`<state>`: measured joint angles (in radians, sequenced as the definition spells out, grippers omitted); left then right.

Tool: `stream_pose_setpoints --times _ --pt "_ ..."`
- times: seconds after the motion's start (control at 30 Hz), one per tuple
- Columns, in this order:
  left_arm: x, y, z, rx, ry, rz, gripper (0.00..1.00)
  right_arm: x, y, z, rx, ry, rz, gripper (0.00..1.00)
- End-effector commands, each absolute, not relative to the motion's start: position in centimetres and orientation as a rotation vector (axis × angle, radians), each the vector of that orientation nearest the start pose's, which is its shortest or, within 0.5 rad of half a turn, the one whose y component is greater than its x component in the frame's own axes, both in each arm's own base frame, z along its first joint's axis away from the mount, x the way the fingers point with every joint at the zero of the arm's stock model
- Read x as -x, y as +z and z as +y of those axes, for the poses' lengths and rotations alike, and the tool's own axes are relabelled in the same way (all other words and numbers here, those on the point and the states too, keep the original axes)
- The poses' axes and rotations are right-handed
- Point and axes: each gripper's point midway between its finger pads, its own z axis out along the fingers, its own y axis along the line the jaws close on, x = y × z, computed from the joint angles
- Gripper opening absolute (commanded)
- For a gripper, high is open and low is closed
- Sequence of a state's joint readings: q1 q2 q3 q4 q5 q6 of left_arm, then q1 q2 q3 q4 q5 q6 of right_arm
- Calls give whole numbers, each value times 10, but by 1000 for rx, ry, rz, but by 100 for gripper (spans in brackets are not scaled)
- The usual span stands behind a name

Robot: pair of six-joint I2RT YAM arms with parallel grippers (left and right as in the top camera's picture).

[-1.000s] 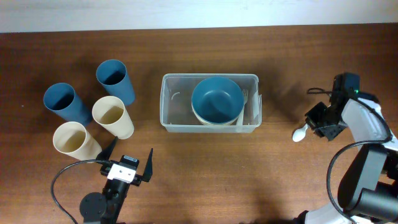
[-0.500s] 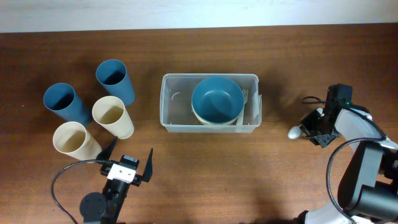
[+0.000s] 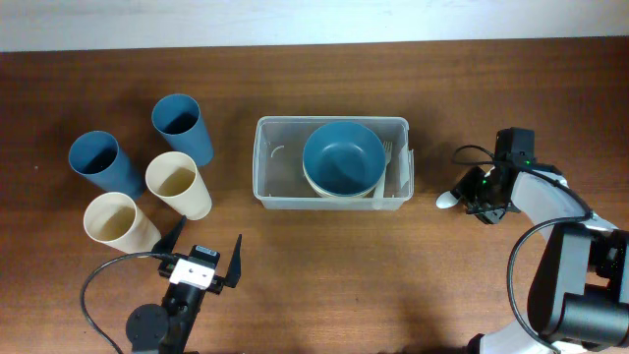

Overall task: Pack container
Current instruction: 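Carry the spoon over the container and lower it beside the bowls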

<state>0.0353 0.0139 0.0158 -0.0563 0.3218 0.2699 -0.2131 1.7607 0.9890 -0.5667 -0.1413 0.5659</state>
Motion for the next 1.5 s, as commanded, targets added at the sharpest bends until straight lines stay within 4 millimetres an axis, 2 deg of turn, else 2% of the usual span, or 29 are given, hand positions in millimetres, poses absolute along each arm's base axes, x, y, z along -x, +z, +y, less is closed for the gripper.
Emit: stream_pose_setpoints --times 0.0,0.17,0.3,0.47,0.63,0.77,0.97,1.47 --pt "-240 163 -44 -430 -10 1564 100 -345 9 -42 -978 304 2746 52" --pt "-240 163 -44 -430 -10 1564 100 -351 14 -45 -838 281 2763 53" --pt "-240 163 -44 -430 -10 1564 100 -352 14 -45 -843 282 2760 52" --pt "-240 163 -44 -430 -10 1564 100 -351 14 -36 -995 318 2731 52" --pt "-240 163 -44 -430 -10 1564 100 -348 13 -13 -1179 351 2705 52" --pt "-240 163 -44 -430 -10 1564 100 -350 13 5 -1240 353 2685 52" --pt "-240 163 -44 -430 -10 1564 100 -349 10 16 -1258 307 2680 52" --pt "-240 163 -44 -430 -10 1564 100 -350 7 -4 -1324 155 2609 52"
